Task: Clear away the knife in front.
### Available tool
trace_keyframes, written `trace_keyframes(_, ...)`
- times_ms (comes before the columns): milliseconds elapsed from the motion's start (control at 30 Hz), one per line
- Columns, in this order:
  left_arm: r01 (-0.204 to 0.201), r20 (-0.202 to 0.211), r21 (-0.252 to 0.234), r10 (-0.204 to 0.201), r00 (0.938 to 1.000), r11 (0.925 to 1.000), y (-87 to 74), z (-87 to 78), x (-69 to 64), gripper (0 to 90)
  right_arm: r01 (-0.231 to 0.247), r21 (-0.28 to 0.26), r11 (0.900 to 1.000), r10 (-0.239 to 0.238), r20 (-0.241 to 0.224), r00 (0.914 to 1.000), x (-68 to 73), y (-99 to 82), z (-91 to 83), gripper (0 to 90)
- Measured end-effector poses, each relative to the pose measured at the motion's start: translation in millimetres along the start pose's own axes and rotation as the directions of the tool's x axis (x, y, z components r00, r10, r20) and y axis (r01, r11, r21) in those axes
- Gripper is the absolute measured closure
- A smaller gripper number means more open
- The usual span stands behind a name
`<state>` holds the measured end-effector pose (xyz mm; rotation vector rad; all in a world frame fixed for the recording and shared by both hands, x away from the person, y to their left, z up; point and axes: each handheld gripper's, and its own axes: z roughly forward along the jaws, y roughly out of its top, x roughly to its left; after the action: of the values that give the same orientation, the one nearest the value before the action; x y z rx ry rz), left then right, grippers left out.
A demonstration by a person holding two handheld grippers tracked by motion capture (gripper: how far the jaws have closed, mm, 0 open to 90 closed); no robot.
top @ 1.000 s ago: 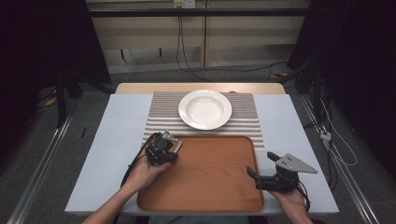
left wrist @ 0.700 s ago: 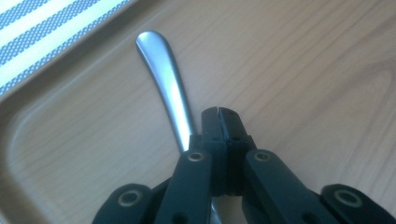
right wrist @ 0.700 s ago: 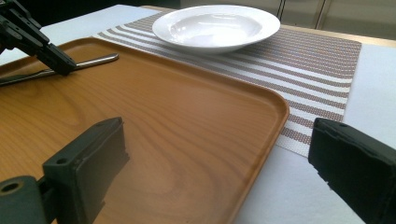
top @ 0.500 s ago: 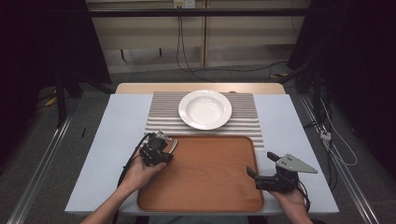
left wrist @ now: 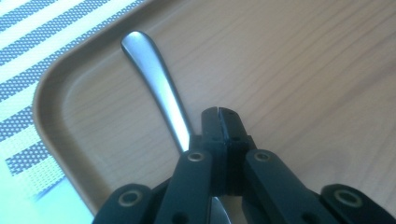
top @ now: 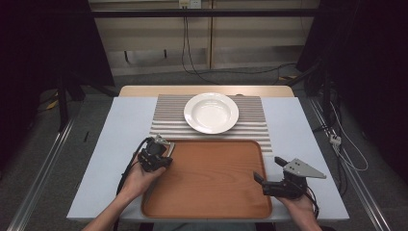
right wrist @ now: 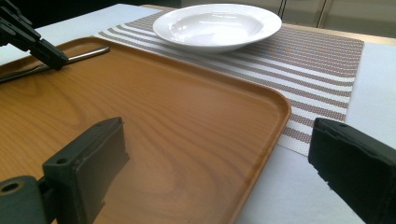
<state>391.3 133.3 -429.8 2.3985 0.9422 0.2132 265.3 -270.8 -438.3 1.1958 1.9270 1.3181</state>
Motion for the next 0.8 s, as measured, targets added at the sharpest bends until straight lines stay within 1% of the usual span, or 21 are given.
trace_keyframes(100, -0.01, -0.018, 0.003, 0.011, 0.9998, 0.9999, -0.3, -0.9, -0.7, 90.0, 0.003, 0.003, 1.0, -0.003, 0.001, 1.0, 0.2, -0.1, -0.3, 4.2)
trace_keyframes(133, -0.01, -0.032, -0.002, 0.01, 0.9994, 0.9999, -0.9, -0.5, -1.8, 90.0, 0.001, 0.001, 1.0, -0.001, 0.001, 1.0, 0.5, -0.1, -0.4, 4.2)
trace_keyframes(200, -0.009, -0.04, 0.001, 0.009, 0.9991, 1.0, -1.6, -1.1, -2.0, 90.0, -0.002, -0.001, 1.0, 0.002, 0.001, 1.0, 0.2, -0.1, -0.8, 4.2)
trace_keyframes(233, -0.013, -0.038, 0.005, 0.013, 0.9992, 0.9999, -1.9, -1.7, -1.7, 90.0, -0.003, -0.002, 1.0, 0.003, 0.001, 1.0, -0.1, -0.1, -0.7, 4.2)
trace_keyframes(267, -0.004, -0.033, 0.006, 0.004, 0.9994, 1.0, -2.6, -2.2, -1.2, 90.0, -0.004, -0.001, 1.0, 0.004, 0.002, 1.0, -0.3, -0.1, -0.4, 4.2)
trace_keyframes(367, -0.012, -0.059, 0.011, 0.013, 0.9981, 0.9999, -4.3, -3.9, -1.4, 90.0, -0.003, 0.002, 1.0, 0.003, 0.0, 1.0, -0.3, -0.1, 0.1, 4.2)
trace_keyframes(433, -0.008, -0.062, 0.009, 0.009, 0.998, 0.9999, -5.5, -4.6, -0.6, 90.0, 0.003, 0.003, 1.0, -0.003, -0.002, 1.0, 0.1, -0.1, -0.2, 4.2)
trace_keyframes(533, -0.005, -0.068, 0.01, 0.006, 0.9977, 0.9999, -6.8, -5.5, 0.4, 90.0, -0.002, 0.0, 1.0, 0.002, 0.001, 1.0, 0.2, -0.2, -0.8, 4.2)
trace_keyframes(567, -0.01, -0.07, 0.015, 0.011, 0.9975, 0.9998, -6.7, -5.8, 0.6, 90.0, -0.005, 0.0, 1.0, 0.005, 0.001, 1.0, 0.1, -0.5, -1.0, 4.2)
trace_keyframes(600, 0.001, -0.071, 0.022, 0.0, 0.9974, 0.9998, -6.0, -6.3, 1.9, 90.0, -0.006, 0.0, 1.0, 0.006, 0.002, 1.0, -0.1, -0.7, -1.3, 4.2)
trace_keyframes(633, 0.001, -0.071, 0.022, 0.0, 0.9974, 0.9998, -6.0, -6.3, 1.9, 90.0, -0.007, 0.0, 1.0, 0.007, 0.005, 1.0, -0.3, -0.8, -1.7, 4.2)
trace_keyframes(767, -0.012, -0.112, 0.035, 0.016, 0.9936, 0.9993, -7.2, -7.4, -1.2, 90.0, -0.005, -0.002, 1.0, 0.005, 0.006, 1.0, -0.5, -0.7, -2.6, 4.2)
trace_keyframes(800, -0.004, -0.11, 0.028, 0.007, 0.9939, 0.9996, -9.2, -8.4, 0.5, 90.0, -0.006, -0.003, 1.0, 0.006, 0.008, 1.0, -0.4, -0.5, -2.2, 4.2)
